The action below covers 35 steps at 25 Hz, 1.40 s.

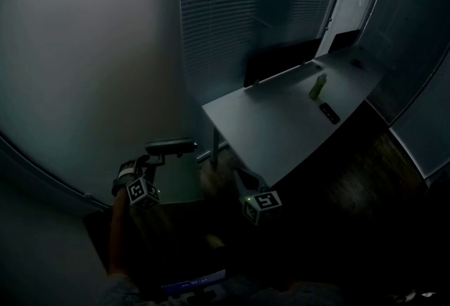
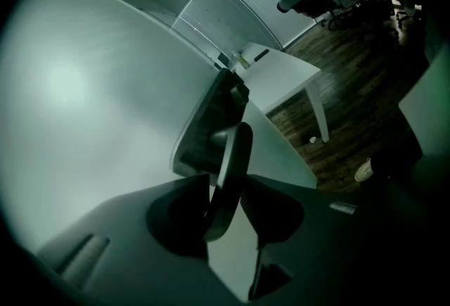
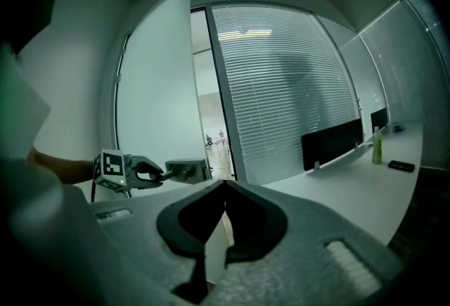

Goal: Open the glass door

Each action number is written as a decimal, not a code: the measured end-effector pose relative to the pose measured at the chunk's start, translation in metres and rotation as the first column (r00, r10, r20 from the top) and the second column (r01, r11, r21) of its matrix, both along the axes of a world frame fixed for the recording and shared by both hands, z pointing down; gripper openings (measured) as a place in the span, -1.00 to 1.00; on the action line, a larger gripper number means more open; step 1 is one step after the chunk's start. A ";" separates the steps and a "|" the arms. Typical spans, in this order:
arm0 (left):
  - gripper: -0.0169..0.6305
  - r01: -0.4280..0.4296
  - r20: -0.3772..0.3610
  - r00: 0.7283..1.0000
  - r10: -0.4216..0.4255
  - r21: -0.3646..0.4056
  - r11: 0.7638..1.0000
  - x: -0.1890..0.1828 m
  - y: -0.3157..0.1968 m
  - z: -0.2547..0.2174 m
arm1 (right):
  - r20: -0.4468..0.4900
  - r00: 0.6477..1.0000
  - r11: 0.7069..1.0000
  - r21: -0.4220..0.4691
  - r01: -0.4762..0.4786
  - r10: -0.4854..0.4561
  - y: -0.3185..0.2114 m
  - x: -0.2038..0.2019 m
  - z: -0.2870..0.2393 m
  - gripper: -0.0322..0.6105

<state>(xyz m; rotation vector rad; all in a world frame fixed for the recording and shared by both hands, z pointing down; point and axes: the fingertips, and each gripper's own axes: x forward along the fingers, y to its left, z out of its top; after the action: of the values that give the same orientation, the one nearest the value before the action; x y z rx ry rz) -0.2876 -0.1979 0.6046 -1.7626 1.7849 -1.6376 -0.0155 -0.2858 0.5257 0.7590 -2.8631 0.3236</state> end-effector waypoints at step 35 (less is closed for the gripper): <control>-0.54 -0.145 0.038 0.989 0.145 -0.009 0.989 0.059 0.103 0.002 | -0.049 0.995 0.995 0.064 -0.082 0.085 0.132 0.038 -0.001 -0.89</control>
<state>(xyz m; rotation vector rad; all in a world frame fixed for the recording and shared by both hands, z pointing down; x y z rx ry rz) -0.2282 -0.0952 0.6067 -1.8039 1.5959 -1.6097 0.0227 -0.1535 0.5244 0.8871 -2.8099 0.2231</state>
